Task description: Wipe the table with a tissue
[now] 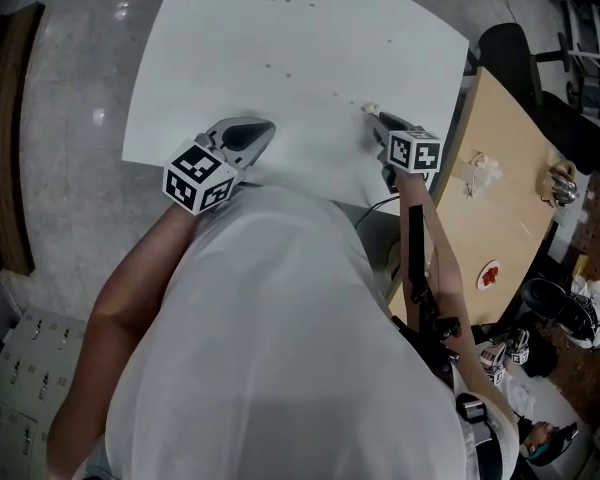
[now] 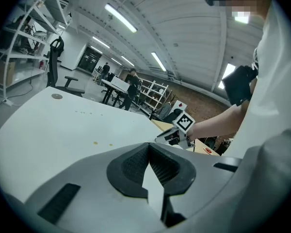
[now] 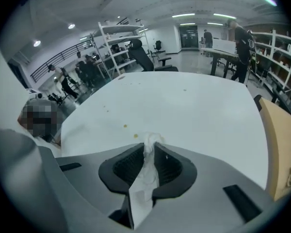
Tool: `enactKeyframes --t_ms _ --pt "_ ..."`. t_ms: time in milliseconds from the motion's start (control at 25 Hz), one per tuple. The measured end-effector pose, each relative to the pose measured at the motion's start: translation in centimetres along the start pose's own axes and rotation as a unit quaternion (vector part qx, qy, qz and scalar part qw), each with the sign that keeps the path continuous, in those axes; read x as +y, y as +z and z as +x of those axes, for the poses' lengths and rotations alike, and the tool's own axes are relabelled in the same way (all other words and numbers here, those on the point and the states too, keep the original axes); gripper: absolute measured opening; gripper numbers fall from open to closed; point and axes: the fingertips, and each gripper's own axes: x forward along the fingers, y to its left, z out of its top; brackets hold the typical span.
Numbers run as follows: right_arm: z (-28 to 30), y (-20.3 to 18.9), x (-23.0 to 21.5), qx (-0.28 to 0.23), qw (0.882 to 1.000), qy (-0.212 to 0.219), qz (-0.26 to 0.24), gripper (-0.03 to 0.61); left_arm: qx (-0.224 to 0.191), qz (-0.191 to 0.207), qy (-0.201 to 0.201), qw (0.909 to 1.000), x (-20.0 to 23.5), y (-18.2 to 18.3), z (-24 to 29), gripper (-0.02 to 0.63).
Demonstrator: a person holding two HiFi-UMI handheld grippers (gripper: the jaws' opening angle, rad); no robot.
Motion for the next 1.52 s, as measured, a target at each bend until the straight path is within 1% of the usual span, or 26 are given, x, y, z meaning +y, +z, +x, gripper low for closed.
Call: enactKeyframes --t_ms 160,360,440,560,800,1000,1200,1400,1520 --pt "1.5 1.9 -2.0 0.012 0.999 -0.027 -0.041 0.067 -0.003 -0.008 0.019 0.9998 0.7 -0.3 -1.0 0.006" --pt "2.5 1.7 -1.5 0.040 0.994 -0.049 -0.089 0.067 -0.009 -0.018 0.038 0.9991 1.7 -0.4 -2.2 0.006" --pt "2.6 1.5 -0.9 0.047 0.992 -0.050 -0.102 0.067 -0.008 -0.020 0.039 0.9990 1.9 -0.5 -2.4 0.006" --pt "2.5 1.0 -0.2 0.055 0.991 -0.044 -0.112 0.066 -0.005 -0.016 0.030 0.9994 1.7 -0.3 -2.1 0.008" --pt "2.4 -0.6 1.3 0.054 0.991 -0.037 -0.116 0.066 0.005 -0.001 0.004 1.0000 1.3 0.2 -1.4 0.006" --pt "2.1 -1.6 2.5 0.036 0.995 -0.039 -0.081 0.066 0.014 0.008 -0.012 0.9998 1.5 0.2 -1.5 0.006" --pt "1.8 -2.9 4.4 0.019 0.997 -0.032 -0.060 0.066 0.022 0.013 -0.028 0.9993 1.7 0.0 -1.7 0.006" --pt "1.7 -3.9 6.4 -0.002 0.998 -0.036 -0.053 0.066 0.034 0.020 -0.040 0.9984 2.0 -0.3 -2.2 0.006" --pt "1.6 -4.7 7.8 -0.002 0.998 -0.029 -0.052 0.066 0.038 0.021 -0.043 0.9981 2.1 -0.3 -2.7 0.006"
